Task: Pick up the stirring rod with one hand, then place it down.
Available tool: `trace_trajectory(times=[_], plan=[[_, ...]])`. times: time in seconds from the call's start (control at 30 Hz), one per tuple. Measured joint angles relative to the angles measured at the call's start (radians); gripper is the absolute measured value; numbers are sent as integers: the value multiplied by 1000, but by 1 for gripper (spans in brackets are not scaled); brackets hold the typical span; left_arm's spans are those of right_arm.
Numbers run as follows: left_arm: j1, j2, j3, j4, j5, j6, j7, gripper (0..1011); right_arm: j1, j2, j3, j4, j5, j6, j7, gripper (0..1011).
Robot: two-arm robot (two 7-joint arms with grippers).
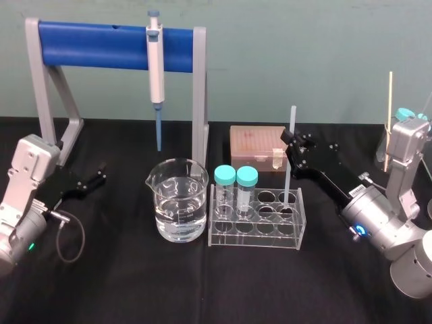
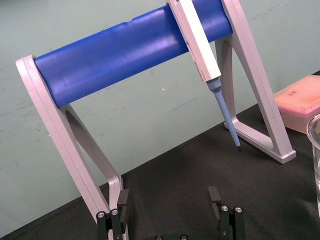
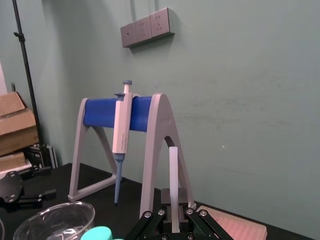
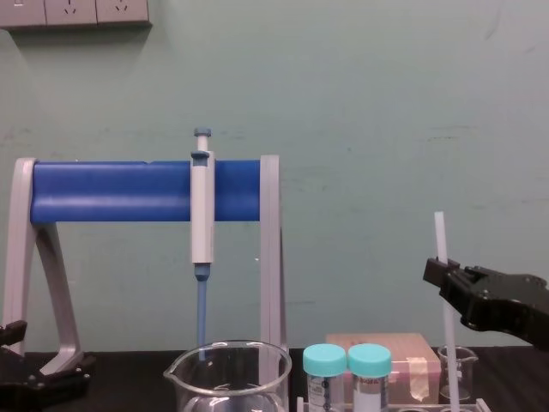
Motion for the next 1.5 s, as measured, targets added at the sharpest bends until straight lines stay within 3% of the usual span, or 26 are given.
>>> trace_trajectory(times=[0.77, 1.5], plan=[[0, 0, 0, 0, 0, 0, 0, 1001, 28, -19, -10, 68, -15, 8, 9, 72], [0, 0, 0, 0, 0, 0, 0, 1000, 17, -15, -17, 62, -44, 31, -18, 72]])
